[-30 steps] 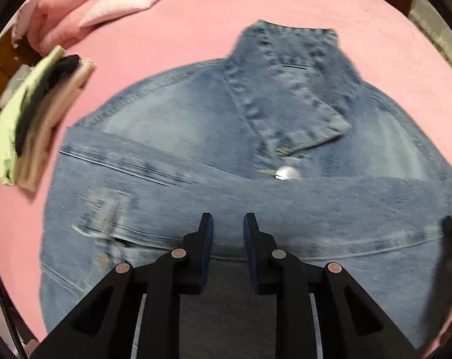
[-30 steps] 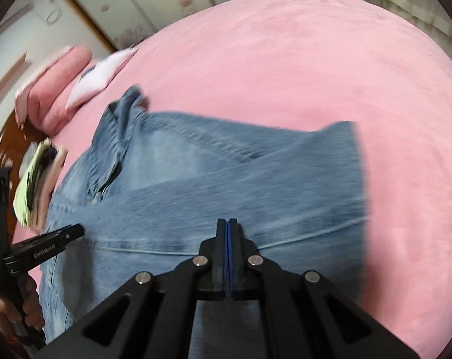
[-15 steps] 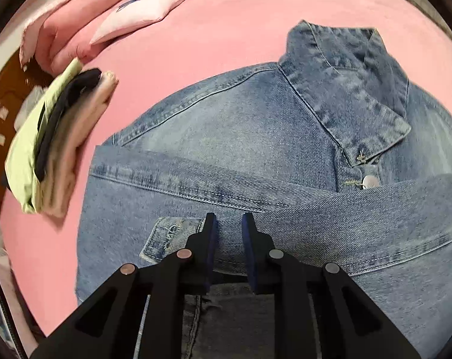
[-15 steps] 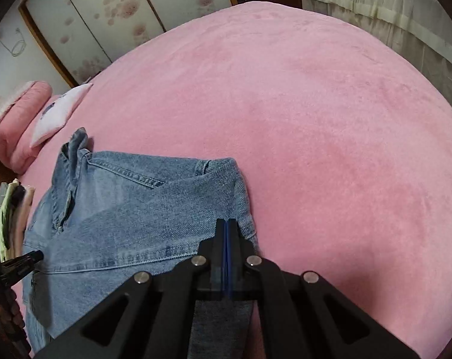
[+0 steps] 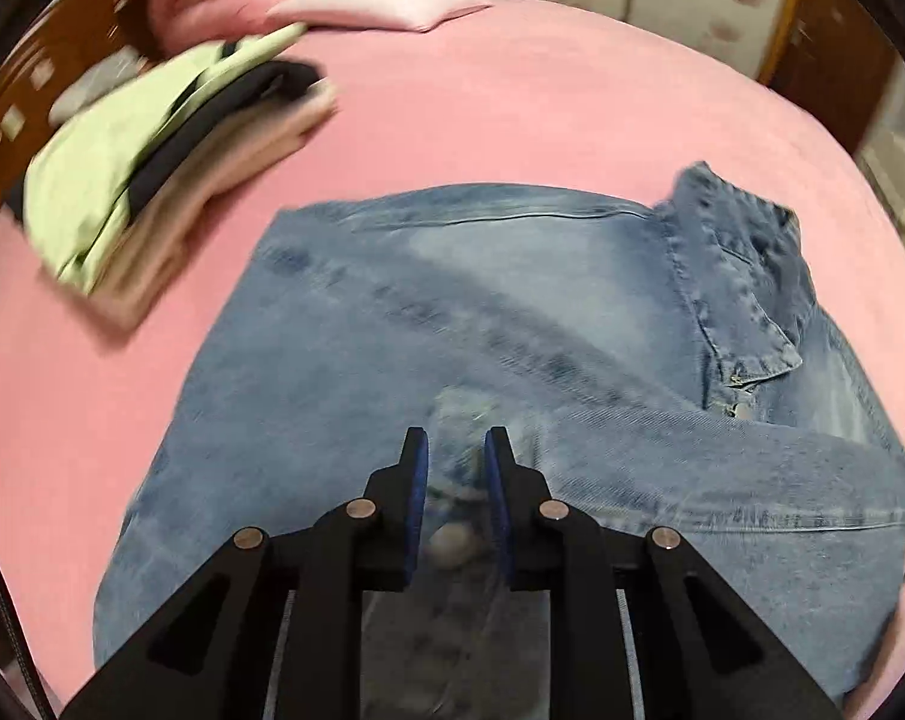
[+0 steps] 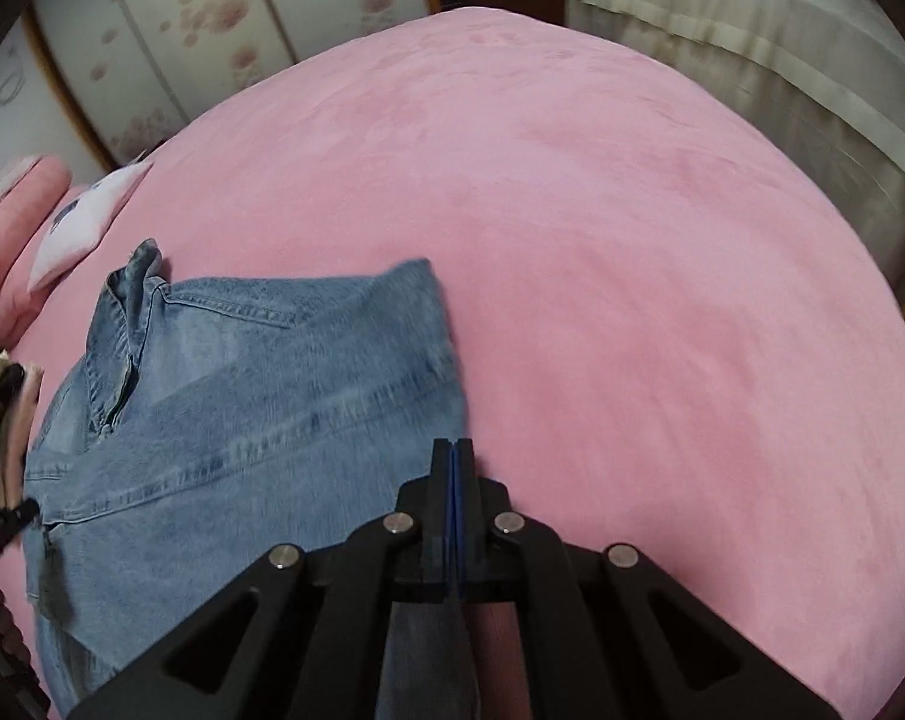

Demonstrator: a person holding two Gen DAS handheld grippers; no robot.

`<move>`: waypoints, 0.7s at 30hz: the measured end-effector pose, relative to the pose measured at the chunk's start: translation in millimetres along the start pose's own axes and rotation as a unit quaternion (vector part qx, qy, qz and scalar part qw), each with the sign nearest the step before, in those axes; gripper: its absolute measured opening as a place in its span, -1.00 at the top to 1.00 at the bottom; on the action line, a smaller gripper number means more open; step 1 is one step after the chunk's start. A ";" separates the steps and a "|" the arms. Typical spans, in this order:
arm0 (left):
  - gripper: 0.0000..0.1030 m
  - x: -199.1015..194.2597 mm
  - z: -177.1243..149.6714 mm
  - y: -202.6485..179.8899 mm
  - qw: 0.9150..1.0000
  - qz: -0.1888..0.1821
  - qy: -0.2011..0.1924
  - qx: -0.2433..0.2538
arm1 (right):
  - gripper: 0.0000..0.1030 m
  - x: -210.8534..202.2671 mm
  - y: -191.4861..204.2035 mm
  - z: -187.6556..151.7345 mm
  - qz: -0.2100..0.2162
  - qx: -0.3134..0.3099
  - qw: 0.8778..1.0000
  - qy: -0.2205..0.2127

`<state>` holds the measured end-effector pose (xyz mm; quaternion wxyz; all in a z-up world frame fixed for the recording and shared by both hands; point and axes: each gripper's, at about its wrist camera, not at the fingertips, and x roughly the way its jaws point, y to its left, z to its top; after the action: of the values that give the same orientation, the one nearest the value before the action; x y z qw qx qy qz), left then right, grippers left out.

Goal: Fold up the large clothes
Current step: 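Move both open tools down to the denim jacket's hem edge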

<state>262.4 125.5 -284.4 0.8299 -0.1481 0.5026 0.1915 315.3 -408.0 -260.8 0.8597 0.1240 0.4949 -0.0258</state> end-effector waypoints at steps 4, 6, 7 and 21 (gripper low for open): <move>0.63 -17.2 -14.9 20.7 1.000 0.017 0.006 0.003 | 1.00 -31.5 -5.6 -34.1 0.003 0.019 1.000 0.012; 0.60 -24.0 -26.1 30.7 1.000 0.018 0.015 0.009 | 1.00 -50.1 -2.0 -58.1 -0.005 0.021 1.000 0.019; 0.59 -28.5 -34.8 37.2 0.999 0.016 0.025 0.012 | 1.00 -57.7 0.3 -68.5 -0.007 0.025 0.999 0.022; 0.11 -106.4 -161.9 94.5 0.989 -0.032 0.117 0.080 | 0.96 -150.0 67.0 -223.1 0.000 0.080 0.994 0.075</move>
<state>47.6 120.0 -267.7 0.7801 -0.1183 0.6053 0.1055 61.7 -301.6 -226.6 0.8073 0.1944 0.5544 -0.0558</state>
